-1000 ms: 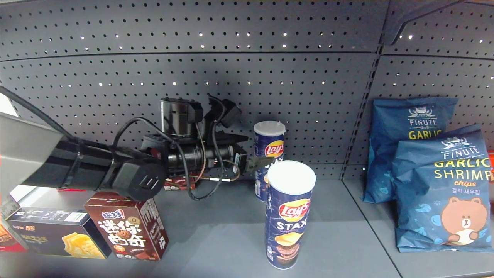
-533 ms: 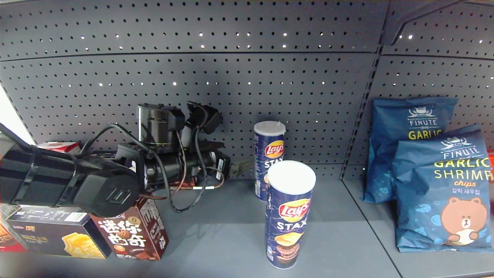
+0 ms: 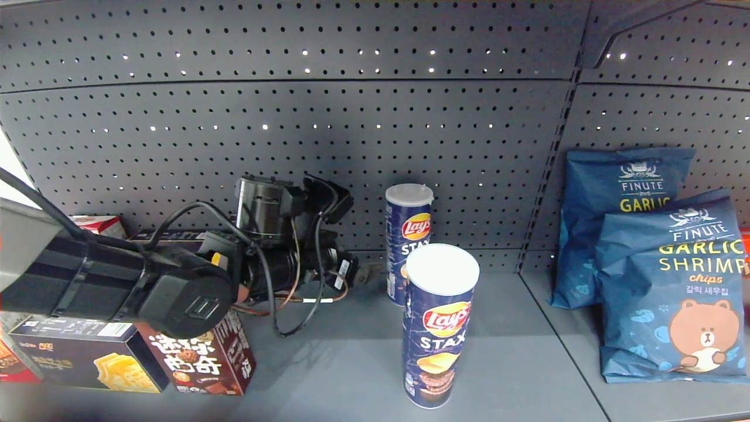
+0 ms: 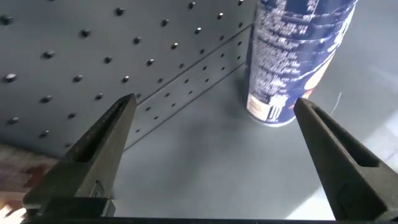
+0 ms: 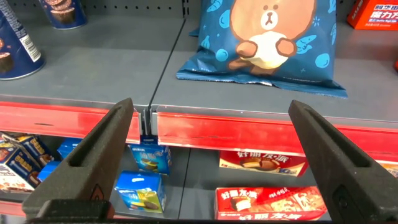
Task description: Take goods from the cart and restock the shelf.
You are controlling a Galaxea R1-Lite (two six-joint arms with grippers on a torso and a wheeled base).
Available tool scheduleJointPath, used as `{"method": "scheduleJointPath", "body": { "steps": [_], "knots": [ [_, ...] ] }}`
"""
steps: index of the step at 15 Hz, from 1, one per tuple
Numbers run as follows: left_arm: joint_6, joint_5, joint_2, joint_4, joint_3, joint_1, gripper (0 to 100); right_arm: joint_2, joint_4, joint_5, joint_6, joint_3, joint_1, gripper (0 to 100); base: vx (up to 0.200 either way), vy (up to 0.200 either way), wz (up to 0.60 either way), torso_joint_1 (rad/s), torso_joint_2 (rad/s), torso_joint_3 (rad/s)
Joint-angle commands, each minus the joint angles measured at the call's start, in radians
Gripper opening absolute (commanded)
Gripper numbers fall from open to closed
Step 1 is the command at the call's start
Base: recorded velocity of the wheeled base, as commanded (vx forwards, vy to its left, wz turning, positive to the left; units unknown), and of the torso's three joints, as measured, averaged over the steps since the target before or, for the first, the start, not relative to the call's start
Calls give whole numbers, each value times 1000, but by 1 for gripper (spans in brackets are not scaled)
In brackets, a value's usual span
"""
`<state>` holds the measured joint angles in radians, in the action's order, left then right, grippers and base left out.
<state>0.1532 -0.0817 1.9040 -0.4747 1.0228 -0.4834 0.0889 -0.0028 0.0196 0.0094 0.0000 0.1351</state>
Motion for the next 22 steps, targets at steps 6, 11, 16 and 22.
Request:
{"method": "scheduleJointPath", "body": {
  "steps": [6, 11, 16, 22],
  "knots": [
    [0, 23, 93, 1, 91, -14, 100, 2, 0, 0, 1, 0, 0, 100, 0, 0, 0, 0, 0, 0],
    [0, 40, 124, 1, 128, -4, 100, 2, 0, 0, 1, 0, 0, 100, 0, 0, 0, 0, 0, 0],
    [0, 45, 118, -2, 105, -4, 100, 2, 0, 0, 0, 0, 0, 100, 0, 0, 0, 0, 0, 0],
    [0, 45, 92, -4, 83, 31, 100, 2, 0, 0, 1, 0, 0, 100, 0, 0, 0, 0, 0, 0]
  ]
}}
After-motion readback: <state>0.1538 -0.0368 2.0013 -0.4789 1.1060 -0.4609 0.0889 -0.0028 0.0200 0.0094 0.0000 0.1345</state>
